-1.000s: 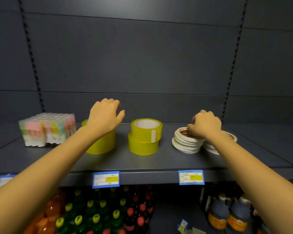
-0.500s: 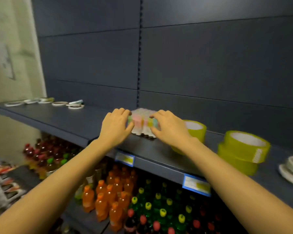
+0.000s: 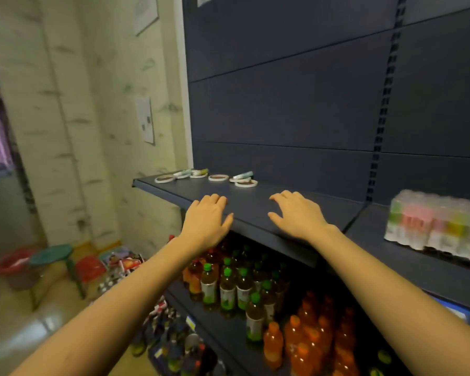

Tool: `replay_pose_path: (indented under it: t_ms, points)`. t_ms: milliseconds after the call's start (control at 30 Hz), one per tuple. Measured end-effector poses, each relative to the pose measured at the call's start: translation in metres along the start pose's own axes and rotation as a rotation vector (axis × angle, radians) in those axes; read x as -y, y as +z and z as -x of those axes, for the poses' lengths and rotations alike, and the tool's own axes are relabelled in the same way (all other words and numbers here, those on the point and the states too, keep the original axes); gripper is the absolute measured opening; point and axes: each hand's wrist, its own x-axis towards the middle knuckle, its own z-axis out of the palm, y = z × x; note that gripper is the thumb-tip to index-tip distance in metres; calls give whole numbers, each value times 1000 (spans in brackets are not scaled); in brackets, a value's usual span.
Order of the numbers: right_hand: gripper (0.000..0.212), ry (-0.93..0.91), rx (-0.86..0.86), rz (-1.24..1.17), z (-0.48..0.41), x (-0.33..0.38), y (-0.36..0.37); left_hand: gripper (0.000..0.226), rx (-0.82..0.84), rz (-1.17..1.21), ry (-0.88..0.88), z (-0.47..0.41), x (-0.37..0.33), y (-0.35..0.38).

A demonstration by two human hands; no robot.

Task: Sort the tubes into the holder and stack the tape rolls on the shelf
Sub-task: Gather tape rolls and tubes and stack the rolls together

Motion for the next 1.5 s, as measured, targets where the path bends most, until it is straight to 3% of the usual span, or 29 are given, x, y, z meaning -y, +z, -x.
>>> replay_pose_path:
  t_ms: [367, 733, 933, 1300, 1500]
  points:
    - [45, 58, 68, 65, -127, 57, 47, 43, 23, 51, -16, -59, 113, 39]
    - [34, 156, 40, 74, -265, 34, 93, 41, 90, 110, -12, -171, 172, 108]
    - [33, 231, 76, 58, -328, 10, 126, 32, 50, 288, 11, -228, 198, 141]
    - [52, 368, 147, 137, -408, 0, 169, 30, 101, 338, 169, -310, 248, 200]
    - [43, 399, 234, 332, -427, -1, 183, 30, 107, 373, 317, -343, 261, 215]
